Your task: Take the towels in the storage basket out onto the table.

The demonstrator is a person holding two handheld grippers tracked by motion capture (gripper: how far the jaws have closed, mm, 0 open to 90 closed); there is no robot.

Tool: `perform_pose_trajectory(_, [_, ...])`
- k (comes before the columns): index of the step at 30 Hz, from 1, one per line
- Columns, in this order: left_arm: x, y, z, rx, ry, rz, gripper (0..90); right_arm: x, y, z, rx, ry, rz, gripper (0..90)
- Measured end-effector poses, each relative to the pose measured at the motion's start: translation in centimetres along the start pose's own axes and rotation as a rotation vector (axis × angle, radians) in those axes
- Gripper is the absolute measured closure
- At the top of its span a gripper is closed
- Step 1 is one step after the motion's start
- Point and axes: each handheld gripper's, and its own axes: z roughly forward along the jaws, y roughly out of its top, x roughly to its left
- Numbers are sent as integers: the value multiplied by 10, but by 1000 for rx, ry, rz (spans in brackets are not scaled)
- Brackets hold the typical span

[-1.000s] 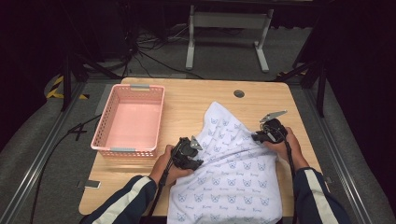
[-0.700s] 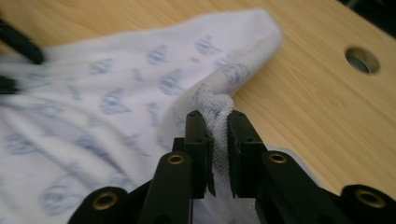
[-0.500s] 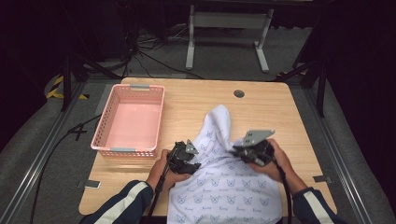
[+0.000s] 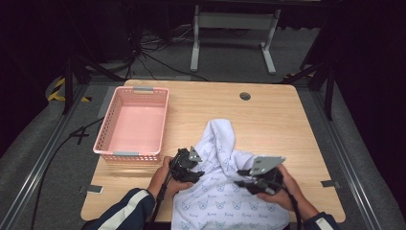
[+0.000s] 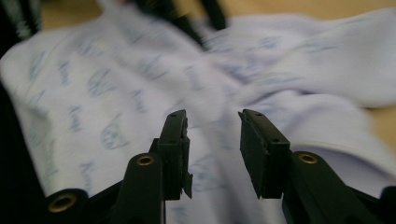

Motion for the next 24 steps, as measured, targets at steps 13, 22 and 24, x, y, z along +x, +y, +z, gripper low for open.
perform_pose_trajectory(13, [-8, -12, -4, -39, -1, 16, 518, -81, -7, 20, 71, -159, 296, 393])
perform_pose_trajectory(22, [-9, -15, -6, -37, -4, 11, 517, -76, -20, 40, 166, -61, 220, 446])
perform_pose_trajectory(24, [-9, -16, -7, -38, -2, 5, 516, -73, -18, 35, 144, -51, 203, 445])
